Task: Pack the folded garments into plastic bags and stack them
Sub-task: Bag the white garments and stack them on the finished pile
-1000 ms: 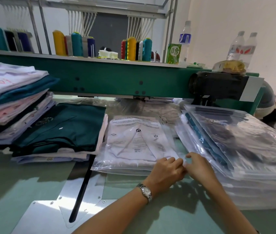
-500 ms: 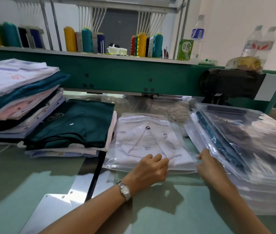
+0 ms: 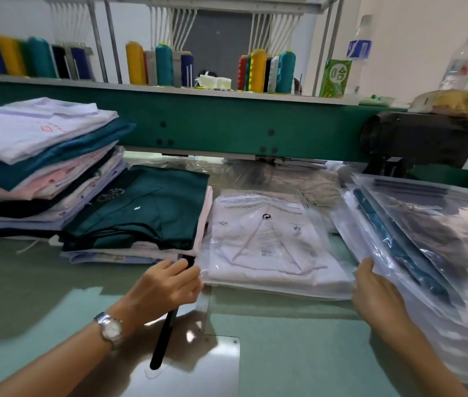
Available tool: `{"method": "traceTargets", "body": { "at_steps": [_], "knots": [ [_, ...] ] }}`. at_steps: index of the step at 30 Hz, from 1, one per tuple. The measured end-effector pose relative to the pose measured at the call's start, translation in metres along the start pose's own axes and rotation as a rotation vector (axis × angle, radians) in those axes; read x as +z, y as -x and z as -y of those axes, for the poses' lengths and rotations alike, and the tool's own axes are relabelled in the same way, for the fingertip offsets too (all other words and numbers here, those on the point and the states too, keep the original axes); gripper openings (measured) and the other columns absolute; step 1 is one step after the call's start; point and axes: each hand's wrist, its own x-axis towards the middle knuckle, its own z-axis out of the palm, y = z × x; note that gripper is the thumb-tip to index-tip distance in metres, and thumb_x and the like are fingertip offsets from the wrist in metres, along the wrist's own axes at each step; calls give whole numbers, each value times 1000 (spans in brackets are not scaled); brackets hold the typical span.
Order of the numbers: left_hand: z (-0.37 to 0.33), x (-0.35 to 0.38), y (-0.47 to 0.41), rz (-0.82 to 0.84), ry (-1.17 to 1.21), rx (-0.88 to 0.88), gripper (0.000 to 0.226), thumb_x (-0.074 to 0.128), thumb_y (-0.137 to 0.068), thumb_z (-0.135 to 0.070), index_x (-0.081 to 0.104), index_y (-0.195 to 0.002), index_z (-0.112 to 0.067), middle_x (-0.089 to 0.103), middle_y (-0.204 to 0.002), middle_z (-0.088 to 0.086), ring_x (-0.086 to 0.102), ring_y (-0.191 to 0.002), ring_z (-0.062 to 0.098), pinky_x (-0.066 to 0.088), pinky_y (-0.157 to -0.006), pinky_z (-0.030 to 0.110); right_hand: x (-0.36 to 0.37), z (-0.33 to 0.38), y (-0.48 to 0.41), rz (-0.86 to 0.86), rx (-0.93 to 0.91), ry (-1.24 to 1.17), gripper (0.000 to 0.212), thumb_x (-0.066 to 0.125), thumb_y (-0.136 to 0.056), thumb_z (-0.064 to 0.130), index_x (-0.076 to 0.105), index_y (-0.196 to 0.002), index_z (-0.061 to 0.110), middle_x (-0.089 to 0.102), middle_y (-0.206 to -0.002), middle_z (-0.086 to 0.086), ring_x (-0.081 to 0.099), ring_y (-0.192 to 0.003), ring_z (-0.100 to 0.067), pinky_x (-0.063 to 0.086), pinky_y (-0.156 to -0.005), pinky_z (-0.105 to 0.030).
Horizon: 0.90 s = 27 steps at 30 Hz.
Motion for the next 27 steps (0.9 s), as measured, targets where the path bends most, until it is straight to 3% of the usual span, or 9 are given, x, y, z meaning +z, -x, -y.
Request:
{"method": "traceTargets", "body": {
  "at_steps": [4,6,9,12,15,17,21,23,27],
  "knots": [
    [9,-13,1,57,10,23,21,67,-82,-13,59,-64,-20,51,-70,-5,45,-58,15,37,-47,28,-6,8,4,37,-3,117,20,38,-87,-2,33,-101,11,67,-101,-9,64,-96,-31,38,-66,-31],
    [8,-14,-7,114,79,-23,16,64,-81,-21,62,-66,-19,56,-73,-5,50,-63,17,40,-52,29,-14,18,4,35,33,260,22,45,-88,4,42,-107,14,67,-108,-2,65,-102,-23,42,-70,-28],
    [6,-9,-30,197,210,-220,17,60,-83,-30,65,-75,-16,60,-78,-4,52,-70,18,43,-59,32,-25,38,-5,-34,68,351,25,52,-88,12,55,-112,18,67,-109,4,66,-103,-16,46,-71,-23],
    [3,11,-62,281,232,-447,11,56,-92,-19,63,-85,-13,59,-82,-1,55,-71,19,45,-61,31,-27,60,-30,-74,53,170,22,49,-87,11,58,-106,14,67,-105,-3,65,-99,-24,38,-65,-26],
    [1,36,-83,562,210,-756,10,47,-98,-14,55,-104,-12,55,-103,3,55,-92,21,46,-75,31,-20,79,-62,-51,46,52,27,47,-88,14,55,-113,9,62,-116,-13,58,-107,-29,42,-74,-31],
    [0,50,-89,740,182,-864,17,42,-99,-13,51,-113,-10,53,-116,6,54,-105,24,45,-82,32,-12,84,-80,0,96,35,34,48,-91,21,53,-121,7,56,-127,-18,53,-114,-31,45,-86,-33],
    [3,67,-99,1001,7,-782,28,47,-100,-21,55,-124,-8,52,-125,11,52,-114,25,45,-89,30,4,83,-100,88,140,2,47,43,-98,41,48,-127,4,56,-127,-18,56,-113,-30,45,-83,-33],
    [6,72,-106,1097,-29,-711,29,50,-100,-25,57,-123,-8,55,-125,11,52,-114,26,44,-92,29,10,83,-105,110,148,-35,55,41,-98,46,45,-130,3,54,-131,-19,54,-117,-31,43,-91,-34],
    [12,86,-115,1154,12,-774,25,52,-98,-16,57,-121,-8,58,-126,10,56,-116,25,46,-92,29,14,82,-108,101,215,-134,69,50,-95,48,34,-138,-3,46,-138,-23,47,-125,-35,39,-102,-40]
  ]
}}
